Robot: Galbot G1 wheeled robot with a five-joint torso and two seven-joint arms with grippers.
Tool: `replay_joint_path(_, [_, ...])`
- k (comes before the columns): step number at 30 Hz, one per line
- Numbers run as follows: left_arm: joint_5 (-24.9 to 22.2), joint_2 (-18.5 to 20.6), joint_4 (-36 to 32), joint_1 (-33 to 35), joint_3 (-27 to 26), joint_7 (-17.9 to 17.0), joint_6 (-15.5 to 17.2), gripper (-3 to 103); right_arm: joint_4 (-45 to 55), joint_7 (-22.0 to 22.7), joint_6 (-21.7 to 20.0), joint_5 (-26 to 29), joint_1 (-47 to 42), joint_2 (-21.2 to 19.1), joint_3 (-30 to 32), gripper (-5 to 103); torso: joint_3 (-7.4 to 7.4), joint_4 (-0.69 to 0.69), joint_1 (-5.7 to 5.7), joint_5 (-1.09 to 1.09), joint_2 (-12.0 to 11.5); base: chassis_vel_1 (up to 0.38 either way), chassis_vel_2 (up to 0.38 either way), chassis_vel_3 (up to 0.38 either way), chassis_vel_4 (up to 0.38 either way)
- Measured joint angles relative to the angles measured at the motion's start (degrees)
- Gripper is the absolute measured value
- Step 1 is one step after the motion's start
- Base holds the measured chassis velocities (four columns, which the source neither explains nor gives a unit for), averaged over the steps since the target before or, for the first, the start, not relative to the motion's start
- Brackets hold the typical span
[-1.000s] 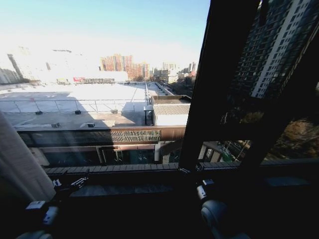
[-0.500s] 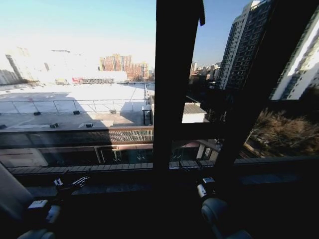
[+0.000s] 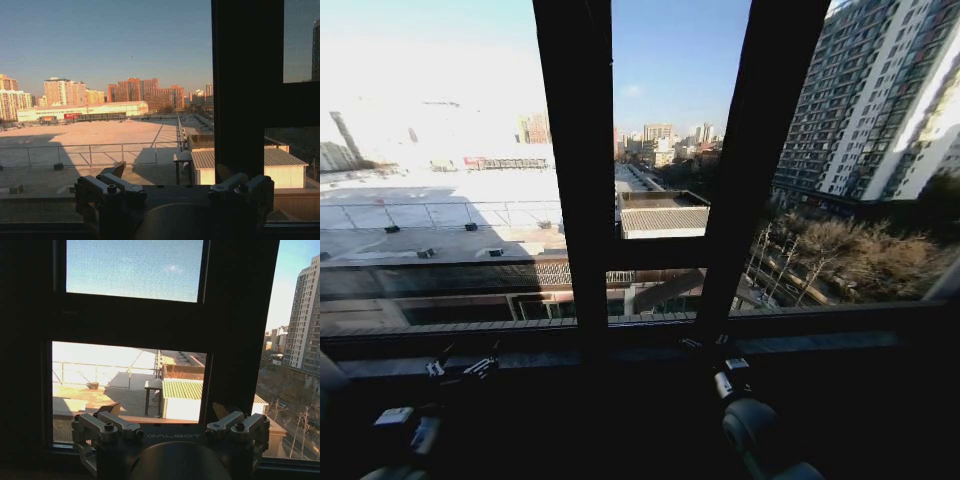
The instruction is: Open the curtains by pulling them apart, changing their state from closed to fully open.
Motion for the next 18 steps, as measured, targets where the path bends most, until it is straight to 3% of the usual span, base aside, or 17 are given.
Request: replay_joint_path(18, [0.1, -0.1, 1.1, 0.3, -0.2, 0.1, -1.2, 100, -0.1, 0.4, 0.1, -0.2, -0.3, 0.2, 0.3, 100, 0.00, -0.01, 0.00, 0.04, 0.0, -0.028, -0.390, 0.023, 0.383])
